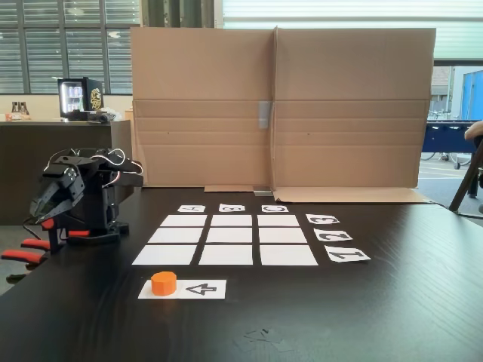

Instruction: Pick up the round, orange token and place it in the grid on square B2.

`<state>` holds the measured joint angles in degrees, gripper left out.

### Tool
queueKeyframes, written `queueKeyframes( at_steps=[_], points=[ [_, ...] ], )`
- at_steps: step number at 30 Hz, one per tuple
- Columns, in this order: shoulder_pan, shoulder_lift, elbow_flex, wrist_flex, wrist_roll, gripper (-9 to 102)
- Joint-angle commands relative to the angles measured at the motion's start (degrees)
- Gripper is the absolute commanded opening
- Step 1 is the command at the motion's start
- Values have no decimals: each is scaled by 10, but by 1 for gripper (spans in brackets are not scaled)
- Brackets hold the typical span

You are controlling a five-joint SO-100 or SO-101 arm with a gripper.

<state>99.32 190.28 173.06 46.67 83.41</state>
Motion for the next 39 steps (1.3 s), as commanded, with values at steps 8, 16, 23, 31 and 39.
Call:
queueKeyframes(
  at_steps=[8, 16, 23, 31, 39],
  points=[
    [11, 8, 6, -18, -38, -1],
    [1, 3, 4, -17, -40, -1],
    [-31, -111, -91, 4, -47, -1],
    [-76, -327, -312, 71, -47, -1],
    [-125, -546, -589, 236, -46, 11]
  ],
)
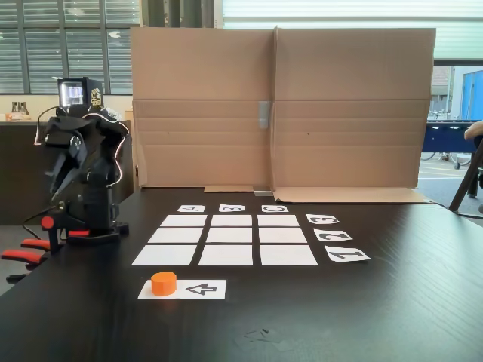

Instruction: Pick up the round, orange token and place it in the grid on square B2.

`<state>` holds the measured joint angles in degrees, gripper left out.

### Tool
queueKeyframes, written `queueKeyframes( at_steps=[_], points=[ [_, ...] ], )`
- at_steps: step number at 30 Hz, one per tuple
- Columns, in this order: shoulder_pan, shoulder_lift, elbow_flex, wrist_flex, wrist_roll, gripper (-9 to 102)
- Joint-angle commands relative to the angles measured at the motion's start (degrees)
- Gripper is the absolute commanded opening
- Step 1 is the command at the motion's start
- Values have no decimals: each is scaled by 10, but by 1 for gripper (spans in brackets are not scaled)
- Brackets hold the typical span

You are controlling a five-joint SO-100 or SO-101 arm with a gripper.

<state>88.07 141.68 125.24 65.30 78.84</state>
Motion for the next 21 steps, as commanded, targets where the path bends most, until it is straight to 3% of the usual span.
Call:
queueKeyframes(
  at_steps=[1, 6, 11, 21],
  points=[
    [-18, -82, -146, 73, 0, 15],
    [-39, -184, -293, 161, 1, 35],
    [-65, -260, -365, 174, -2, 53],
    [-127, -430, -518, 196, -5, 58]
  ],
)
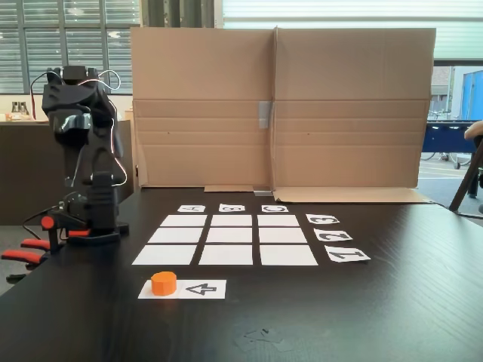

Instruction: Pick up the round, orange token and place it in the grid on square B2.

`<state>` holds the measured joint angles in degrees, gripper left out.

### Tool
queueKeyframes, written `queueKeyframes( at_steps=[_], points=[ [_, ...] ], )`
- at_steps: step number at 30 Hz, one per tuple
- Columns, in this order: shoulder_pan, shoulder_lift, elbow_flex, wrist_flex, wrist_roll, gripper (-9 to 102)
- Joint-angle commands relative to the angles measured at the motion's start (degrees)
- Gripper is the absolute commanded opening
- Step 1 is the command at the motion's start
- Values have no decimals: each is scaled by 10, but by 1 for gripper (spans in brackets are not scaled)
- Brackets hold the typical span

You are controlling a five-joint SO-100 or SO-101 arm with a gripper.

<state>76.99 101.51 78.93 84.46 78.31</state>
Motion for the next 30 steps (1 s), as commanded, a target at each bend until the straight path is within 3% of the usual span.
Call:
queueKeyframes(
  at_steps=[1, 13, 30],
  points=[
    [-24, -40, -64, 4, 4, 58],
    [-122, -188, -112, 4, 119, 58],
    [-206, -293, -130, -3, 205, 59]
  ],
)
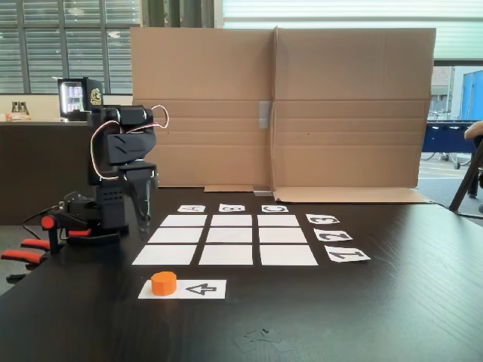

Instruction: Pick up the round, orange token and place it in the grid on square B2.

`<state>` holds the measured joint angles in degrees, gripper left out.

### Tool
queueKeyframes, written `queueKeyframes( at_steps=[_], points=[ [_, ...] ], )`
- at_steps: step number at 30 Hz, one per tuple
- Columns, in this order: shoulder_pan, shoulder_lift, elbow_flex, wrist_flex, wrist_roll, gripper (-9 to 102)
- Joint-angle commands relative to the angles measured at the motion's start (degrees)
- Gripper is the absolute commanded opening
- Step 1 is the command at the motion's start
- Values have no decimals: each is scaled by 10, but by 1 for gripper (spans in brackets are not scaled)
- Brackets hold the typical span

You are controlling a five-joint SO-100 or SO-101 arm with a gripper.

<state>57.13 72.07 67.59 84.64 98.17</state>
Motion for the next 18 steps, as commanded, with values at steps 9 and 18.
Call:
queueKeyframes(
  at_steps=[9, 18],
  points=[
    [-28, -33, -18, 0, 7, 59],
    [-49, -66, -19, 0, 1, 60]
  ],
)
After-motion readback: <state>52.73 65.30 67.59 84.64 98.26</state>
